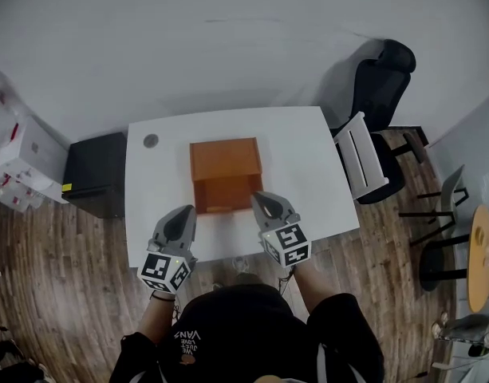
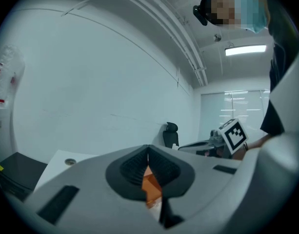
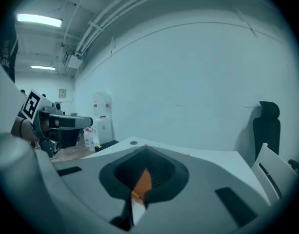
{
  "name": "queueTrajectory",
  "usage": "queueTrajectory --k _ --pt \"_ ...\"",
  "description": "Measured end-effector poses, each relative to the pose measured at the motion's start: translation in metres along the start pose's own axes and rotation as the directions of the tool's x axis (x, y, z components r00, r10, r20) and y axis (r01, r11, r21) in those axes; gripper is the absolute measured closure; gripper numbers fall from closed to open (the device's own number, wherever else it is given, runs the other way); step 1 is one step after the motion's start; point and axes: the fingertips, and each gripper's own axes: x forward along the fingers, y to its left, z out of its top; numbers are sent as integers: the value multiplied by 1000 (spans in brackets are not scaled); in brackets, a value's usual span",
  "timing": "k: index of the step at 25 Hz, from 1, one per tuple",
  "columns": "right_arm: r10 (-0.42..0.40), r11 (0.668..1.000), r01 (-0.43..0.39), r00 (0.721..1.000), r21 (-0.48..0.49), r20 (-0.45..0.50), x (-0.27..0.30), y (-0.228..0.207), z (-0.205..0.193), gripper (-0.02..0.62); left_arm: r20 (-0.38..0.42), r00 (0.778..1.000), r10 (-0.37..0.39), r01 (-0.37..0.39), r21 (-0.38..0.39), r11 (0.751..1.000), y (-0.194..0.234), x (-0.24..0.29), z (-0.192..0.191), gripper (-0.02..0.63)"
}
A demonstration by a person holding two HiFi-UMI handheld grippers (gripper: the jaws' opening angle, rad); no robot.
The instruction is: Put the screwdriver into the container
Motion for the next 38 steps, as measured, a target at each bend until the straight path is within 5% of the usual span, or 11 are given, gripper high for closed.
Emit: queueTrajectory --k 8,38 --pt "-54 996 48 995 73 82 -40 13 16 584 0 1000 -29 29 0 1000 -8 -17 -1 592" --pt "-137 986 129 988 105 74 -90 34 7 584 0 997 -71 71 -8 997 -28 -55 -3 592"
